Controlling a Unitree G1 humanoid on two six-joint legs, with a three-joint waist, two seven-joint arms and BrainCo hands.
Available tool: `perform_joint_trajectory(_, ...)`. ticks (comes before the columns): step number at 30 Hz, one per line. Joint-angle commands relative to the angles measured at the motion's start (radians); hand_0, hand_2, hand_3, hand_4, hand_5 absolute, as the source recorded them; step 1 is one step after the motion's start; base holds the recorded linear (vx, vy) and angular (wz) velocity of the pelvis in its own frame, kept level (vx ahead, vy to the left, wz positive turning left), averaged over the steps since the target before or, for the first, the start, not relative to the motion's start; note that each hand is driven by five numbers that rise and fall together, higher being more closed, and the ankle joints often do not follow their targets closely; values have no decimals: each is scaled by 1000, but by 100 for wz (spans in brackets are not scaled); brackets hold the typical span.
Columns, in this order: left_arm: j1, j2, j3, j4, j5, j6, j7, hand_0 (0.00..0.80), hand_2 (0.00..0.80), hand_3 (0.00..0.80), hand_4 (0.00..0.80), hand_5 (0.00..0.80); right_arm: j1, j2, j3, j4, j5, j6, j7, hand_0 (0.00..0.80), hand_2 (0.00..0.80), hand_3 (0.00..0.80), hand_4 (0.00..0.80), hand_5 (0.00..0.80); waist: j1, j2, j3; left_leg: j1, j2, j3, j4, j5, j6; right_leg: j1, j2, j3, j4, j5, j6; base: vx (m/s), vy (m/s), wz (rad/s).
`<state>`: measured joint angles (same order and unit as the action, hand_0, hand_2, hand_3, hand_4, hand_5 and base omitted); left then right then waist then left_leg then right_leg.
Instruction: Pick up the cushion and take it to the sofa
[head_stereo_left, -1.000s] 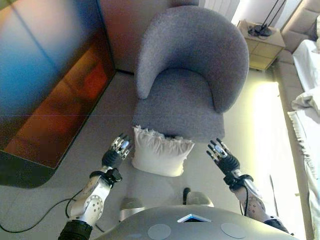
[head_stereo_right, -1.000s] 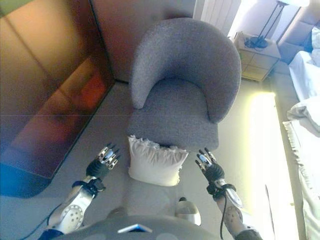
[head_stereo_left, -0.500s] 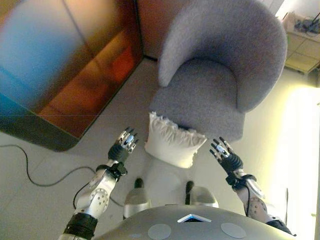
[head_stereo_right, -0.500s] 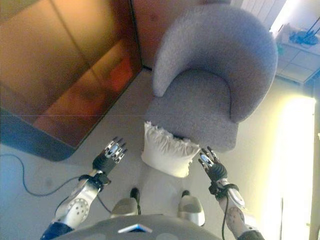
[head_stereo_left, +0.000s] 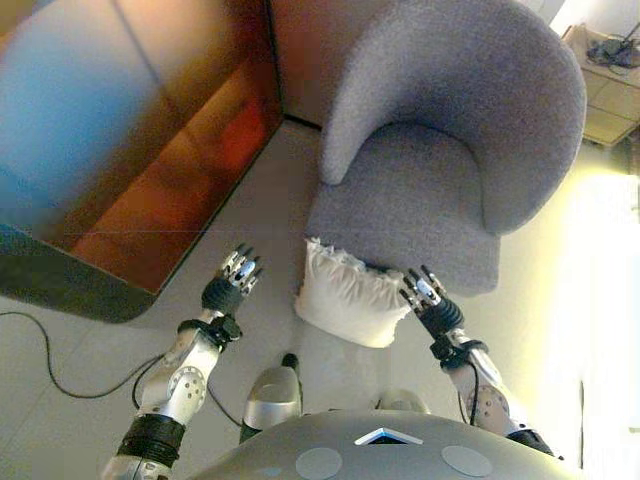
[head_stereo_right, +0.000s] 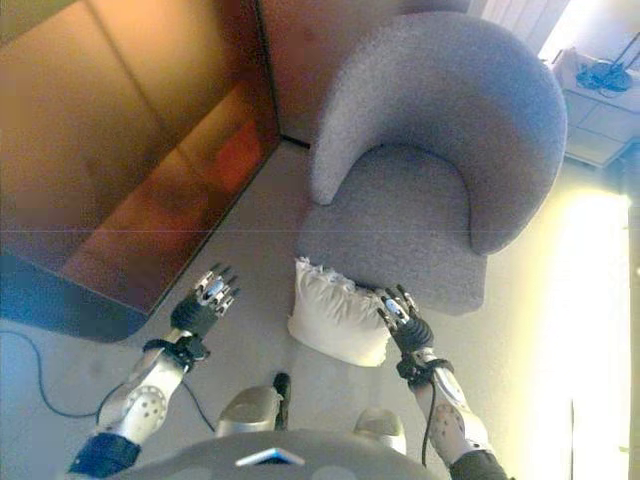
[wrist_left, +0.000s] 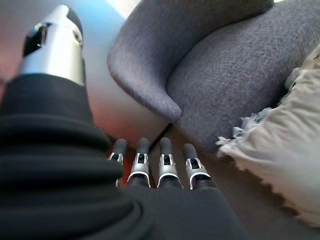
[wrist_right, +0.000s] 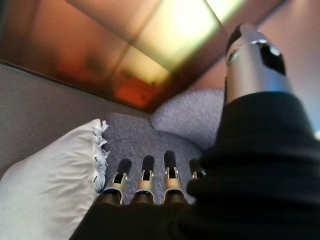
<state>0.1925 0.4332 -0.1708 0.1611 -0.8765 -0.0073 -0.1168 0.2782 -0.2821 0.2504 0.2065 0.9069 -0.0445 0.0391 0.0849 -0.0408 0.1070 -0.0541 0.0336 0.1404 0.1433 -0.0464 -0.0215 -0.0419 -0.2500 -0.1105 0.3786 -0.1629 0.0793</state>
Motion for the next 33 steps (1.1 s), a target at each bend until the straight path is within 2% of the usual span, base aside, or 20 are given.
perform_joint_trajectory(1,-1,17,23,-13,36,-56,-12,0,0,0,0,0,17,-33,-24,-15,-72,-60,-15,0,0,0,0,0,-26,25,-34,-64,2,-51,-26,55,11,33,-29,-79,-68,169,56,106,-124,-48)
perform_joint_trajectory(2,-7,20,24,-7,44,-60,-14,0,0,0,0,0,13,-39,-27,-4,-79,-62,-21,0,0,0,0,0,-31,26,-28,-54,6,-49,-27,52,3,22,-32,-84,-108,173,56,81,-176,-39)
perform_joint_trajectory(4,-33,23,17,0,68,-83,5,0,0,0,0,0,-28,-55,-25,18,-72,-57,-36,0,0,0,0,0,-48,18,-3,-34,13,-43,-29,35,-18,-32,-50,-73,-231,239,75,51,-228,-34)
perform_joint_trajectory(5,-44,24,16,4,77,-86,9,0,0,0,0,0,-49,-56,-22,26,-67,-52,-48,0,0,0,0,0,-53,13,8,-26,17,-40,-29,26,-23,-47,-56,-59,-266,276,87,57,-249,-35)
perform_joint_trajectory(6,-53,22,21,7,89,-84,17,0,0,0,0,0,-69,-53,-19,30,-64,-44,-65,0,0,0,0,0,-63,10,19,-13,26,-41,-30,13,-26,-70,-55,-22,-278,300,97,83,-238,-24)
perform_joint_trajectory(7,-59,21,27,12,92,-79,16,0,0,0,0,0,-79,-49,-20,33,-64,-37,-73,0,0,0,0,0,-69,12,25,-2,39,-44,-33,9,-28,-77,-48,5,-270,294,103,129,-239,-7)
perform_joint_trajectory(9,-57,9,39,17,80,-63,13,0,0,0,0,0,-71,-41,-31,36,-74,-17,-83,0,0,0,0,0,-79,13,19,18,69,-49,-43,15,-38,-47,-25,18,-291,258,115,159,-202,20)
perform_joint_trajectory(12,-44,-13,31,6,56,-52,22,0,0,0,0,0,-38,-39,-42,28,-75,-5,-76,0,0,0,0,0,-88,7,0,31,105,-48,-51,30,-56,-5,3,2,-314,229,117,141,-175,9)
perform_joint_trajectory(15,-42,-31,10,6,45,-51,25,0,0,0,0,0,-29,-44,-45,39,-64,-21,-60,0,0,0,0,0,-90,7,-15,46,125,-60,-64,39,-70,21,20,-21,-323,211,106,94,-130,10)
perform_joint_trajectory(18,-31,-43,-2,1,33,-41,17,0,0,0,0,0,-31,-47,-48,37,-54,-34,-42,0,0,0,0,0,-94,12,-24,67,127,-67,-87,41,-74,34,30,-32,-326,201,98,66,-65,5)
perform_joint_trajectory(24,-30,-39,-25,10,67,-27,19,0,0,0,0,0,-28,-43,-50,31,-43,-36,-35,0,0,0,0,0,-110,20,-46,109,126,-43,-150,56,-85,57,45,-48,-371,214,99,70,-30,3)
perform_joint_trajectory(33,-36,-34,-18,27,56,-32,22,0,0,0,0,0,-18,-65,-54,12,-117,-23,-33,0,0,0,0,0,-127,19,-53,109,146,-33,-128,52,-90,56,74,-29,-338,178,76,47,-54,2)
